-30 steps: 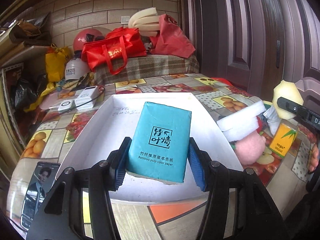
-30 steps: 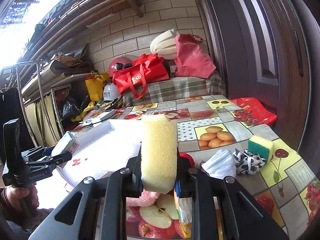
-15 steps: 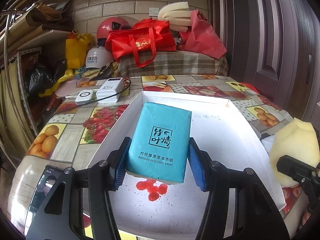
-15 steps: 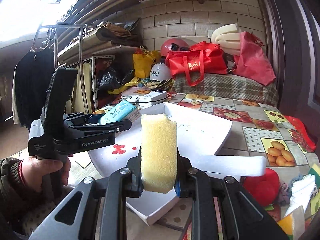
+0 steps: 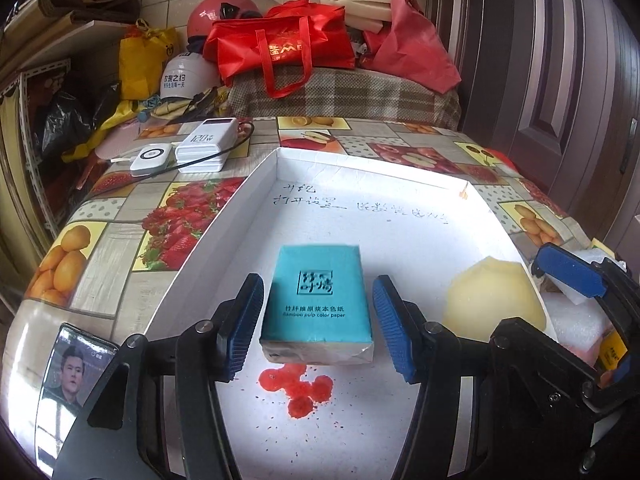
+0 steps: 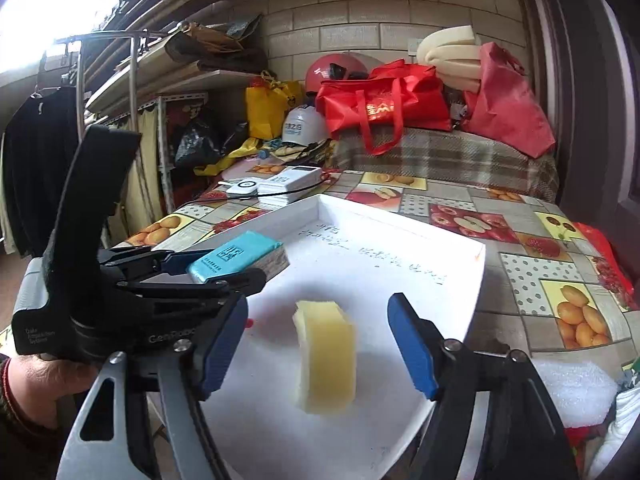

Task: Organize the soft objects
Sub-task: 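Open the left tool over the box while the right tool releases the sponge inside, then reach the left tool to a white foam block while the right tool grasps the yellow tissue pack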

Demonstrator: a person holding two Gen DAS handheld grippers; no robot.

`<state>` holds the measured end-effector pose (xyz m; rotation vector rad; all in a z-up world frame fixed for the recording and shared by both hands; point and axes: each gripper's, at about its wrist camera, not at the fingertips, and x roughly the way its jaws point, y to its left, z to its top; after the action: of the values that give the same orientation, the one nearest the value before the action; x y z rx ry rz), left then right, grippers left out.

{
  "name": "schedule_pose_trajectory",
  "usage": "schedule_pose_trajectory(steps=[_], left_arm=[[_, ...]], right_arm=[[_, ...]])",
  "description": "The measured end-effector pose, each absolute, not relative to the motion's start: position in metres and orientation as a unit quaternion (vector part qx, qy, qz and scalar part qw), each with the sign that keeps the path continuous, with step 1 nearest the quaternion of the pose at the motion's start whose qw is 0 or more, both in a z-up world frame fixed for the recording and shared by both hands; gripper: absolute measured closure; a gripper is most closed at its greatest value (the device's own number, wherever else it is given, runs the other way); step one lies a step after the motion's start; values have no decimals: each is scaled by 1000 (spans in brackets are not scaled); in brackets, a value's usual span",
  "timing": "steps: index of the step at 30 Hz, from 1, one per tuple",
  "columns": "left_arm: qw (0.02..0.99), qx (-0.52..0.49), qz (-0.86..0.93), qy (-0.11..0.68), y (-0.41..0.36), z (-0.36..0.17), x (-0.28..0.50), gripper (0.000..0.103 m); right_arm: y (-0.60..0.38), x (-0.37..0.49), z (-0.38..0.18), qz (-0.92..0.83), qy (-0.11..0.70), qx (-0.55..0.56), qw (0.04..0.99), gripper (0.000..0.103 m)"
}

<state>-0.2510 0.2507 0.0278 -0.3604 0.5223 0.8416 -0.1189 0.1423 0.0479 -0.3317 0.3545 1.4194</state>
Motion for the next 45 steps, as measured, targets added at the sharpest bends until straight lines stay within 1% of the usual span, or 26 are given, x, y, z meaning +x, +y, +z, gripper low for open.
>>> schedule_pose_trajectory(steps=[2, 3, 4, 6, 8, 9, 10, 12, 15, 19, 23, 26, 29, 32, 35, 37, 38, 39, 40, 41, 43, 44, 45], left_arm=[[863, -177, 406, 243, 251, 29, -254, 37], [860, -182, 413, 239, 252, 29, -256, 26], [857, -191, 420, 231, 254, 30, -261, 20], [854, -208, 429, 207, 256, 31, -272, 17], [850, -219, 446, 177, 255, 34, -285, 15], [850, -222, 450, 161, 253, 36, -290, 12], [851, -222, 453, 146, 251, 38, -295, 1], [854, -211, 458, 124, 244, 42, -301, 0], [868, -188, 448, 107, 231, 49, -300, 0], [893, -158, 406, 113, 210, 54, -285, 0], [921, -139, 344, 124, 181, 57, -260, 0], [933, -126, 300, 158, 159, 54, -232, 0], [941, -98, 257, 195, 138, 52, -203, 0], [947, -43, 238, 213, 111, 51, -185, 0], [942, 6, 236, 239, 94, 48, -169, 1], [938, 16, 233, 254, 92, 45, -164, 7], [937, 15, 233, 261, 93, 43, -162, 7], [935, 13, 230, 268, 94, 41, -160, 7], [934, 14, 228, 276, 95, 40, -157, 8], [931, 19, 229, 284, 95, 37, -154, 8], [924, 37, 233, 302, 95, 32, -146, 12], [920, 43, 234, 311, 95, 30, -142, 14], [918, 46, 234, 316, 96, 29, -139, 20]], right_arm=[[142, -119, 49, 649, 160, -143, 730, 21], [144, -119, 49, 645, 161, -144, 733, 21], [145, -119, 49, 642, 163, -143, 736, 20], [147, -118, 50, 646, 164, -133, 733, 17], [151, -122, 51, 647, 164, -132, 732, 16], [153, -124, 51, 649, 166, -134, 730, 16], [155, -126, 51, 650, 165, -135, 729, 16], [147, -128, 53, 653, 147, -125, 732, 15], [125, -130, 59, 665, 129, -115, 727, 1], [81, -109, 72, 659, 131, -89, 735, 0], [16, -52, 85, 596, 141, -26, 790, 0], [-33, -2, 82, 533, 181, 8, 827, 0], [-55, 28, 70, 512, 232, -6, 827, 1], [-63, 23, 63, 526, 233, -35, 817, 5], [-53, 7, 56, 550, 229, -75, 799, 15], [-40, 1, 50, 554, 236, -102, 792, 29], [-33, -1, 47, 553, 240, -117, 789, 33], [-27, -2, 43, 551, 246, -131, 786, 39], [-20, -2, 40, 549, 254, -143, 783, 43], [-17, -2, 36, 548, 262, -151, 780, 44], [-14, 0, 32, 550, 273, -156, 774, 56], [-16, 2, 31, 550, 277, -153, 773, 57], [-18, 4, 30, 550, 280, -147, 773, 57]])
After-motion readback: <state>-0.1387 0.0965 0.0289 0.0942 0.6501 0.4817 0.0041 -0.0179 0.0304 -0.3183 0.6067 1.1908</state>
